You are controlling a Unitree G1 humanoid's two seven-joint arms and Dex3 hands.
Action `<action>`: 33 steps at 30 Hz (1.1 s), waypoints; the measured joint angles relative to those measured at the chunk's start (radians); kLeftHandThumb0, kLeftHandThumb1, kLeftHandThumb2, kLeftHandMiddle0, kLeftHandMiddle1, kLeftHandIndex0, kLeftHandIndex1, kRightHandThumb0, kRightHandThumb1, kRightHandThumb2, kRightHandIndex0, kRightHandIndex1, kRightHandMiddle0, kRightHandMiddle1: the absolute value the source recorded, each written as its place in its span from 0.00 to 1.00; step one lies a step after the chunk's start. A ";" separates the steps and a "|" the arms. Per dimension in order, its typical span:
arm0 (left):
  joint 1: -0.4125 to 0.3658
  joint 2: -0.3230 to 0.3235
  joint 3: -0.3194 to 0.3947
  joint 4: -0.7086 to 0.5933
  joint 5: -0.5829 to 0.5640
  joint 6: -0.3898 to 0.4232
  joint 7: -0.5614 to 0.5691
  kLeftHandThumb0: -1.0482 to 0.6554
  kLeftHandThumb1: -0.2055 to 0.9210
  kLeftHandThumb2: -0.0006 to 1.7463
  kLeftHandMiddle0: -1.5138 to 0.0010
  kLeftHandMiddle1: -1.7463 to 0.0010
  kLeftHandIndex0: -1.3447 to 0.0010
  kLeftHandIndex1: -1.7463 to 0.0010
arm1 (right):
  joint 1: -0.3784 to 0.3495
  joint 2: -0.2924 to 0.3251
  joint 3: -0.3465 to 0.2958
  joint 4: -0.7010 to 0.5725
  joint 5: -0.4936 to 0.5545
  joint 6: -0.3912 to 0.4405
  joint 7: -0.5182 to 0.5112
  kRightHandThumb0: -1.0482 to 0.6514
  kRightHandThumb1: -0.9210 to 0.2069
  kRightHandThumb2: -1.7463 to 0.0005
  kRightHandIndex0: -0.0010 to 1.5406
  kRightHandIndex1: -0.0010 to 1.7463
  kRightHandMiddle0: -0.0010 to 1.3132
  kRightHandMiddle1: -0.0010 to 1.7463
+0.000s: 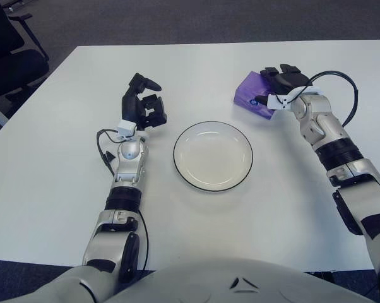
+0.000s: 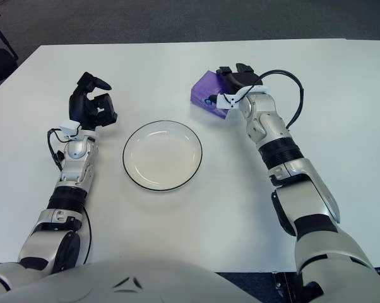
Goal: Put the tissue paper into the plate.
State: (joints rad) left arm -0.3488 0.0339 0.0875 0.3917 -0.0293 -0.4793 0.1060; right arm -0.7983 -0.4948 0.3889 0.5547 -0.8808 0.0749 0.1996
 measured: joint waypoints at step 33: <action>0.013 -0.006 -0.002 -0.037 0.002 0.000 0.001 0.35 0.55 0.69 0.14 0.00 0.60 0.00 | -0.053 0.033 0.074 0.134 0.000 0.044 -0.065 0.03 0.00 0.58 0.03 0.02 0.00 0.15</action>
State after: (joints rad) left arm -0.3356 0.0280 0.0858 0.3549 -0.0270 -0.4789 0.1066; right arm -0.8510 -0.4619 0.4624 0.6892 -0.8808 0.1186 0.1341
